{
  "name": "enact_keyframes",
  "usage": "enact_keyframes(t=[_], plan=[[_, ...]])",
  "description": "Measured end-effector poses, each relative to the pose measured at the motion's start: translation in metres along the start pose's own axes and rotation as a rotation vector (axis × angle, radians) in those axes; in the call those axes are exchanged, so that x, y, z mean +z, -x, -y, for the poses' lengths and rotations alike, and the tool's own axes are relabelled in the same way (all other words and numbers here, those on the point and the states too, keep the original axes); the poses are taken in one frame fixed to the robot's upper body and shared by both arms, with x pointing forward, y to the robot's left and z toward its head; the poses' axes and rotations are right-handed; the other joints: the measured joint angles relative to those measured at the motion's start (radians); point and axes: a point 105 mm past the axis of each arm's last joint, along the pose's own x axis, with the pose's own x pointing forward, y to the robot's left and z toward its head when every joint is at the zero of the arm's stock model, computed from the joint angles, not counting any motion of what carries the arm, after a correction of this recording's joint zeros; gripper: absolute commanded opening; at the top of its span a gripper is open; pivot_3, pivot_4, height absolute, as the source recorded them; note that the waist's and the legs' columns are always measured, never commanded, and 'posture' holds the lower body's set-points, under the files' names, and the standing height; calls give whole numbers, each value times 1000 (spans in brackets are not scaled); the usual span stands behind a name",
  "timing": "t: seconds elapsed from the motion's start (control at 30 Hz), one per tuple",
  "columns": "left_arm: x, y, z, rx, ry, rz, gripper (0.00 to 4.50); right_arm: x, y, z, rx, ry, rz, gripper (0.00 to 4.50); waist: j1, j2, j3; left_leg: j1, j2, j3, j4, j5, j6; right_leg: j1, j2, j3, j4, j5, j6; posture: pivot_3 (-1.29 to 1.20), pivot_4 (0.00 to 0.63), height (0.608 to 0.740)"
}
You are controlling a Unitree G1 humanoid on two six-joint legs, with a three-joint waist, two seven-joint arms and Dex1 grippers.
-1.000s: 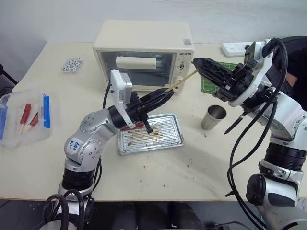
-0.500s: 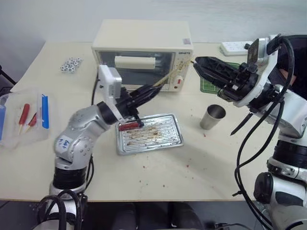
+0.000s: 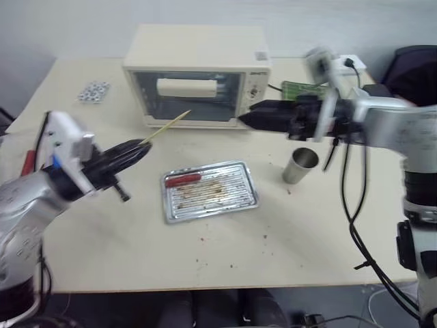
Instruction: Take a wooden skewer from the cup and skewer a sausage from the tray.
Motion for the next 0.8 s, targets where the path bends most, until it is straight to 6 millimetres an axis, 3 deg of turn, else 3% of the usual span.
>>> enact_keyframes(t=[0.07, 0.3, 0.4, 0.5, 0.8], plan=[[-12, 17, -1, 46, 14, -58, 0, -11, -20, 1, 28, 132, -64, 3901, -8, 0, 0, 0, 0, 2, 0, 0, 0, -1, -1, 1, 1, 0, 0, 0, 150, 740], [-19, 56, -15, 196, 15, -119, 0, -31, -86, -10, 159, 377, -155, 3901, -19, -1, 1, 1, 0, 0, 0, 2, -3, -2, -3, 0, 2, 0, -2, 0, 150, 740], [-21, 60, -17, 215, 11, -122, 0, -41, -110, -12, 180, 410, -173, 3298, -20, -1, 1, 1, 0, -2, 0, 2, -5, -2, -3, -1, 2, 0, -3, 0, 150, 740], [-20, 61, -17, 217, 7, -119, 0, -55, -128, -16, 200, 443, -202, 2330, -22, -1, 1, 1, 0, -2, 0, 2, -6, -2, -3, -2, 5, 0, -3, 0, 150, 740], [-18, 56, -17, 216, 0, -103, 0, -85, -158, -25, 254, 516, -269, 2330, -36, -1, 1, 1, 0, -2, -1, 2, -7, -2, -3, -5, 6, 0, -4, 0, 150, 740]])
